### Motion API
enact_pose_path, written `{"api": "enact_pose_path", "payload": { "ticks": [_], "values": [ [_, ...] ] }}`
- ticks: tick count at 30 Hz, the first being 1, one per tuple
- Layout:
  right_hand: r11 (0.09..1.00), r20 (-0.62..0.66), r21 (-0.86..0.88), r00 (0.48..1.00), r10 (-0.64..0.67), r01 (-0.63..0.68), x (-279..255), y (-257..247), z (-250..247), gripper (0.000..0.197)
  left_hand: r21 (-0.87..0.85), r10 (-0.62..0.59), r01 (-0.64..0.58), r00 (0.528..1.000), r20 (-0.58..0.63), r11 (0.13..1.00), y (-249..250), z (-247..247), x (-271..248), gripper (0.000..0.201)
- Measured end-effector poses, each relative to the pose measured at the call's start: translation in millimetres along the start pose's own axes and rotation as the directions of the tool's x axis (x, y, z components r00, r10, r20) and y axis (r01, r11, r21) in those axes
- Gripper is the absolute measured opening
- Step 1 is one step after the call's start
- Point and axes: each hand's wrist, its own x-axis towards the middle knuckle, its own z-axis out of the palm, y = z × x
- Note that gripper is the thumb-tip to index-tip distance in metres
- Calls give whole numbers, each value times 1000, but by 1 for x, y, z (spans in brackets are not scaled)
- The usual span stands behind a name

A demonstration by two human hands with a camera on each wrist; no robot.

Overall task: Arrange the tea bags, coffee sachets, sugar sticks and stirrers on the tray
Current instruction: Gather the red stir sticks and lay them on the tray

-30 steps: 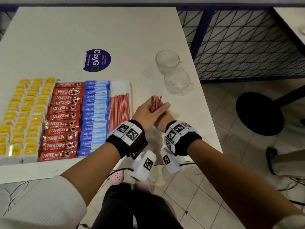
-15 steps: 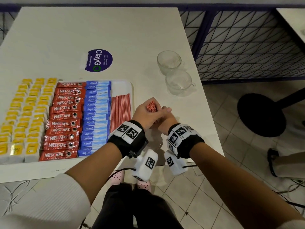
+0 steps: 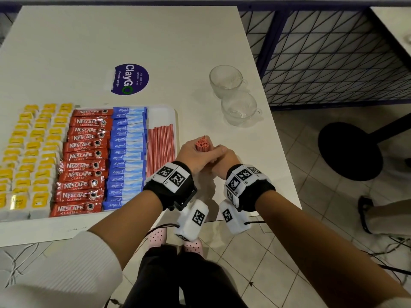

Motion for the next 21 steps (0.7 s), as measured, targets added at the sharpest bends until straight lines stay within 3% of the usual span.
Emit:
{"api": "enact_pose_path", "payload": {
  "ticks": [6,12,14,16,18,21],
  "values": [
    [984,-6,-162,997,-74,72,0,-2,1,39,36,-20,20,1000,-9,999,1,3,-1,39],
    [990,19,-61,992,-127,128,0,-6,7,21,54,31,-31,1000,0,998,10,-11,2,52],
    [983,27,-23,983,-181,182,-5,-13,10,23,43,26,-26,1000,-10,999,15,-22,5,51],
    [966,36,-17,966,-257,258,-6,-20,15,39,-76,-48,45,998,-38,996,19,-34,7,48],
    [943,57,-46,943,-327,330,-7,-30,20,34,-207,-144,128,988,-63,970,23,-45,10,47],
    [929,120,-69,927,-355,364,-7,-42,27,30,-202,-225,201,969,-100,958,31,-57,14,50]
  ]
}}
